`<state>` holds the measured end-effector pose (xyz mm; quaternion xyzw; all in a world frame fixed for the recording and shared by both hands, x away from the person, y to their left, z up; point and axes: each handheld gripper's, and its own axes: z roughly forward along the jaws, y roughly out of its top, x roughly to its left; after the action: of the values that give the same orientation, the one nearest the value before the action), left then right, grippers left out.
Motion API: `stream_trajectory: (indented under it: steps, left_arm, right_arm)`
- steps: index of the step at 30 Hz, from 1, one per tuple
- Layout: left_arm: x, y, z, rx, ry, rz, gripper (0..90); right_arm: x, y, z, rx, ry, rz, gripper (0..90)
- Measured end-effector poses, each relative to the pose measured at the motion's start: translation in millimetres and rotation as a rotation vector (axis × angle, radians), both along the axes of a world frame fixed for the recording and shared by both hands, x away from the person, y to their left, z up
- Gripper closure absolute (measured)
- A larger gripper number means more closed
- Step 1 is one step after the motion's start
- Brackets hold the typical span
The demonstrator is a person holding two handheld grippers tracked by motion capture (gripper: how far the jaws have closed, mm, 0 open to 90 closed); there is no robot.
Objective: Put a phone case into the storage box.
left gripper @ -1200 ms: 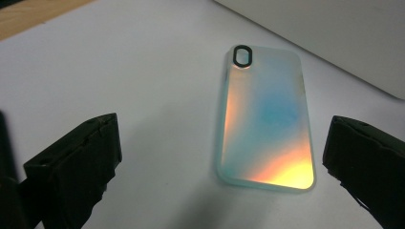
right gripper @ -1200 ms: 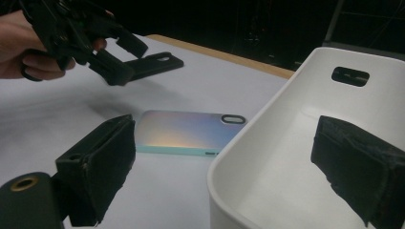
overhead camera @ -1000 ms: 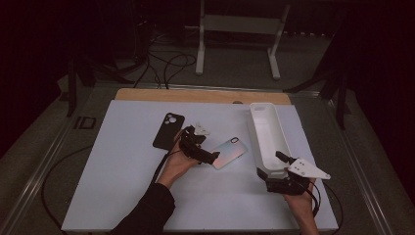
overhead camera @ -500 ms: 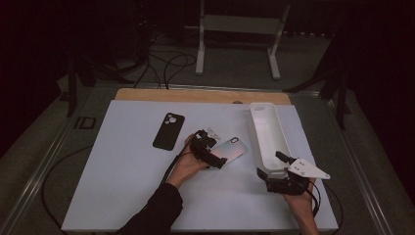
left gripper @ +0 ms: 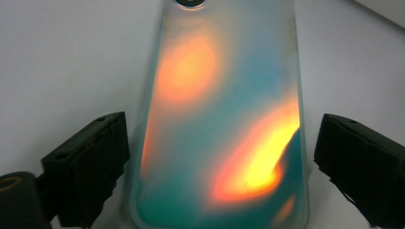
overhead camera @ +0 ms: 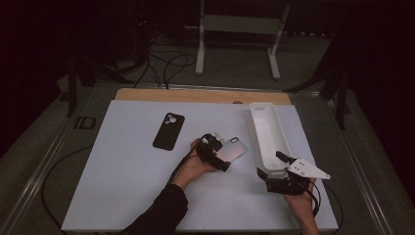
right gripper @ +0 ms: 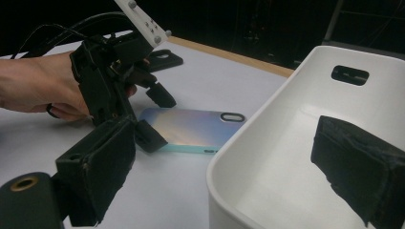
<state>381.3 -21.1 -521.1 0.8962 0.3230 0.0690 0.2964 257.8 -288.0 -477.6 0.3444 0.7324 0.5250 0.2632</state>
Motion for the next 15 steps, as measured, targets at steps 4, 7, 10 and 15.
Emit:
stream_trajectory:
  steps: [4,7,10,15]
  left_arm:
    - [-2.7,-2.2,0.2,0.041,-0.022,-0.008,10.7]
    - [-3.8,-2.1,1.8,0.047,-0.021,-0.015,14.2]
    - [-4.1,-2.0,2.5,0.052,-0.019,-0.018,16.1]
    - [-4.4,-1.8,2.9,0.053,-0.021,-0.019,16.9]
  right_arm:
    - [-0.1,0.2,0.1,-0.001,0.001,-0.001,7.8]
    - [-0.2,0.2,0.1,0.000,0.001,-0.001,7.8]
    - [-0.2,0.1,0.0,-0.001,0.000,-0.002,7.8]
    - [-0.2,-0.2,0.0,0.000,0.000,-0.002,7.8]
